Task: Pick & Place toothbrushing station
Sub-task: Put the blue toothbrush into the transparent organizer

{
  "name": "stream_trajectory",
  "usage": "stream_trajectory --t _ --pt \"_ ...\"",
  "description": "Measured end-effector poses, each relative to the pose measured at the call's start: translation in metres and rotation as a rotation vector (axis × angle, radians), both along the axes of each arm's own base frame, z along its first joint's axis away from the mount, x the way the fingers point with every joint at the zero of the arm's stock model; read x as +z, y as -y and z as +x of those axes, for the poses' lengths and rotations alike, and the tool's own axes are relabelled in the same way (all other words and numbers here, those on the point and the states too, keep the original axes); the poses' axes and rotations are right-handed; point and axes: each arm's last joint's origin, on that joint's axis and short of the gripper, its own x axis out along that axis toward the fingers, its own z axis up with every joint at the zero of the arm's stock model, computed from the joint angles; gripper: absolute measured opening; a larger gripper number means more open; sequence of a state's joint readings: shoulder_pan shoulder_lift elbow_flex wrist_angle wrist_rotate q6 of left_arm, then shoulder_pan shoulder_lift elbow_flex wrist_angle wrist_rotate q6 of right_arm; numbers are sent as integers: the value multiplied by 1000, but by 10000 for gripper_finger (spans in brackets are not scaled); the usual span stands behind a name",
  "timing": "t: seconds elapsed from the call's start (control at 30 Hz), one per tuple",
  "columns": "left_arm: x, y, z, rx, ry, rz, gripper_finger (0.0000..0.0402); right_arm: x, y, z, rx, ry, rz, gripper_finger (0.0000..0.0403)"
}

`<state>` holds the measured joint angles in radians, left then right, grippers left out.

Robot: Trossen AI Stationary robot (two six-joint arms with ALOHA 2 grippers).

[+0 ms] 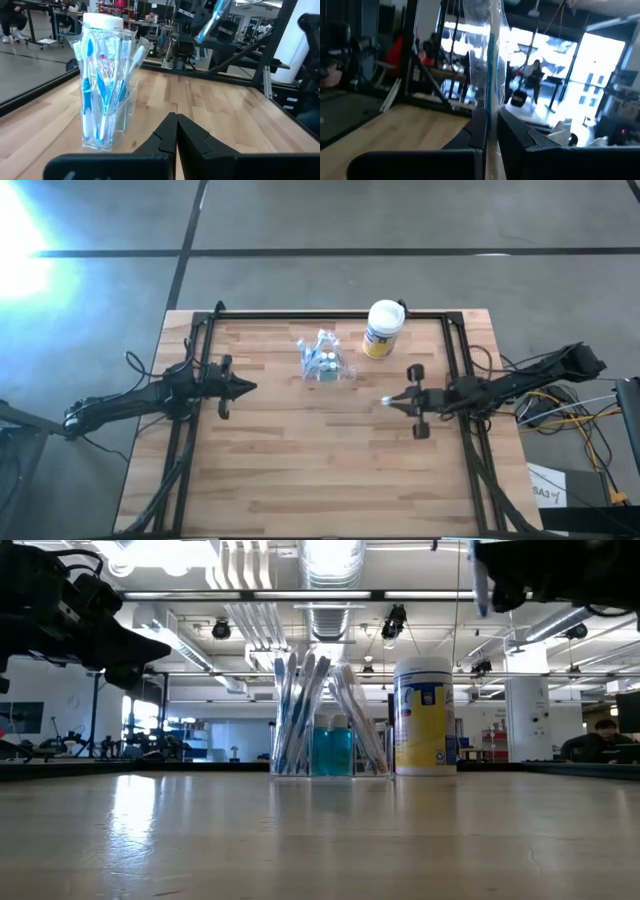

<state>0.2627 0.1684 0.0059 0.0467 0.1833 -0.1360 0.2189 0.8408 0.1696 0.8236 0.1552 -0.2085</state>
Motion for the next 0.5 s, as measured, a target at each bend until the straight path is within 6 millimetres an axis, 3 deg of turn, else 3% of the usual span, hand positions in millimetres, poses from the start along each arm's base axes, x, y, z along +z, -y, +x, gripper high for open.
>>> stream_trajectory --t 0.2,0.5 --pt "3 0 0 2 26 5 10 -5 15 -28 -32 127 38 23" --pt "6 -1 0 34 65 -8 10 -12 28 -38 -13 96 95 23"
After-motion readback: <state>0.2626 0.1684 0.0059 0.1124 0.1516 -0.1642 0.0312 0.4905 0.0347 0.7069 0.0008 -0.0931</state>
